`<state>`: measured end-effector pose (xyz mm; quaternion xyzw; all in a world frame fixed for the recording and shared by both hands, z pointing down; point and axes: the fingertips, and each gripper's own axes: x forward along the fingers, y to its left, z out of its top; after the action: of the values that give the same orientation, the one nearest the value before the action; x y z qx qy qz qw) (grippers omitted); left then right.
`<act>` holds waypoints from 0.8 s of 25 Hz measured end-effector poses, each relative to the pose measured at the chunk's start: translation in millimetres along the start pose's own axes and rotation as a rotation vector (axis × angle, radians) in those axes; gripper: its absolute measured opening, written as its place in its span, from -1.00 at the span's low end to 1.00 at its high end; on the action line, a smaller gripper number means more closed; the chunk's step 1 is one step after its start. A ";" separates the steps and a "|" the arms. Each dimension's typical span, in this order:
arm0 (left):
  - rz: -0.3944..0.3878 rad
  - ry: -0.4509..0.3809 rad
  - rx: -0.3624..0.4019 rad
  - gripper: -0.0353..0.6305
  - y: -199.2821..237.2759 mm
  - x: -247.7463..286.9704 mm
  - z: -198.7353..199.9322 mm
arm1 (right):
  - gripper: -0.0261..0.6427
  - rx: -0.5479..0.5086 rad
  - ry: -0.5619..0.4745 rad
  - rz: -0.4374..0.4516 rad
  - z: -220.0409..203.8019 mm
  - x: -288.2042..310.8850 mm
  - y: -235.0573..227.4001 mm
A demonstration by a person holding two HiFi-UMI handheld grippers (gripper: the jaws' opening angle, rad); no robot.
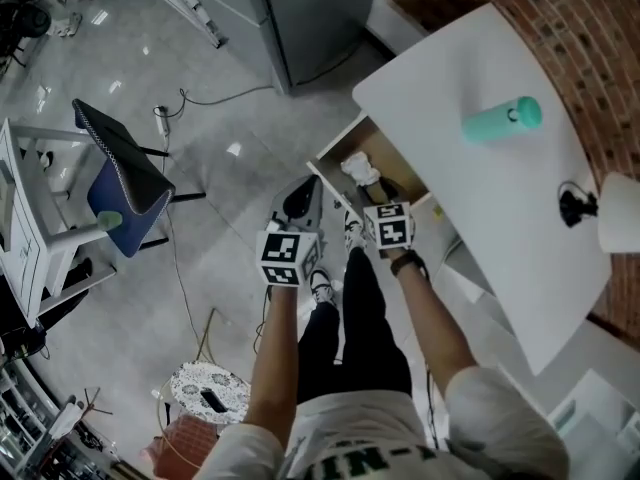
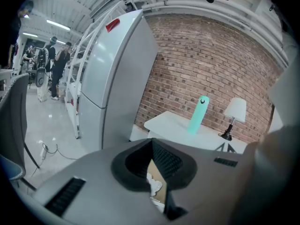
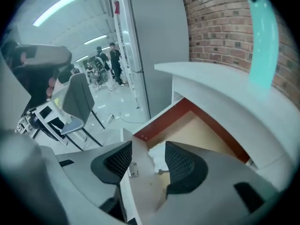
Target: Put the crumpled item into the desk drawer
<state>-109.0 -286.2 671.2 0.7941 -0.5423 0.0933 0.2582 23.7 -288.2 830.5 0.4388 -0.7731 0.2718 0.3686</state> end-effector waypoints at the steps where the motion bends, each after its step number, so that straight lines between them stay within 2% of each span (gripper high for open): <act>1: -0.001 -0.003 0.004 -0.90 -3.1 -5.4 4.9 | -0.31 0.001 -0.022 0.003 5.7 -14.3 4.4; 7: 0.008 -0.046 0.025 -0.90 -18.6 -43.2 47.5 | -0.31 -0.011 -0.187 -0.004 53.3 -97.0 23.5; 10: 0.033 -0.080 0.075 -0.90 -28.2 -66.1 80.7 | -0.31 -0.008 -0.287 -0.013 89.9 -142.0 30.9; 13: 0.024 -0.073 0.107 -0.90 -46.8 -91.7 98.4 | -0.32 0.016 -0.351 -0.018 114.1 -190.1 38.3; 16: 0.020 -0.088 0.104 -0.90 -66.0 -115.2 110.0 | -0.37 0.048 -0.401 -0.020 127.5 -238.0 44.6; 20: 0.046 -0.116 0.093 -0.90 -75.8 -142.0 134.3 | -0.44 0.021 -0.475 -0.057 150.4 -287.9 52.8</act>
<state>-113.8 -218.3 472.9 0.7965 -0.5696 0.0784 0.1870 26.3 -237.7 505.4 0.5161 -0.8223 0.1586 0.1795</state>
